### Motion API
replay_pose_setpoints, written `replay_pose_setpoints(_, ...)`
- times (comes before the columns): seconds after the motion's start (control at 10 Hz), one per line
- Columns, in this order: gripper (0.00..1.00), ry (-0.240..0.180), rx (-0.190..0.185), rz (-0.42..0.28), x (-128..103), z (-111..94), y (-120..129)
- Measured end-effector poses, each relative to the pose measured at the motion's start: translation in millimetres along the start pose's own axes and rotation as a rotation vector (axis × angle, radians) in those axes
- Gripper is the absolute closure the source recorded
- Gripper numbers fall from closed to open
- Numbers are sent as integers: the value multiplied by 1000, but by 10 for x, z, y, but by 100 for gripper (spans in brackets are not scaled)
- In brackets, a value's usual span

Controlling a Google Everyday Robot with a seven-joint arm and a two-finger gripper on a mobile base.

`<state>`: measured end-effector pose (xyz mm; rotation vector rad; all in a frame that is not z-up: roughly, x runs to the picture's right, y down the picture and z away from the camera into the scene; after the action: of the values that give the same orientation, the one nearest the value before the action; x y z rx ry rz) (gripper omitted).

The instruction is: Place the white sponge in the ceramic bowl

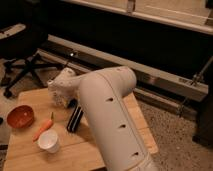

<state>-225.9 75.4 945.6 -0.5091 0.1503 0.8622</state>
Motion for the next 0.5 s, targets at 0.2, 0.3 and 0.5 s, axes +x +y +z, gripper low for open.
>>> replay_pose_setpoints(0.2,100,6,20,15,99,-100,-124)
replay_pose_setpoints(0.3,100,3,34,39,178,-198,-255)
replay_pose_setpoints(0.5,100,-37,64,94,311,-554,-546)
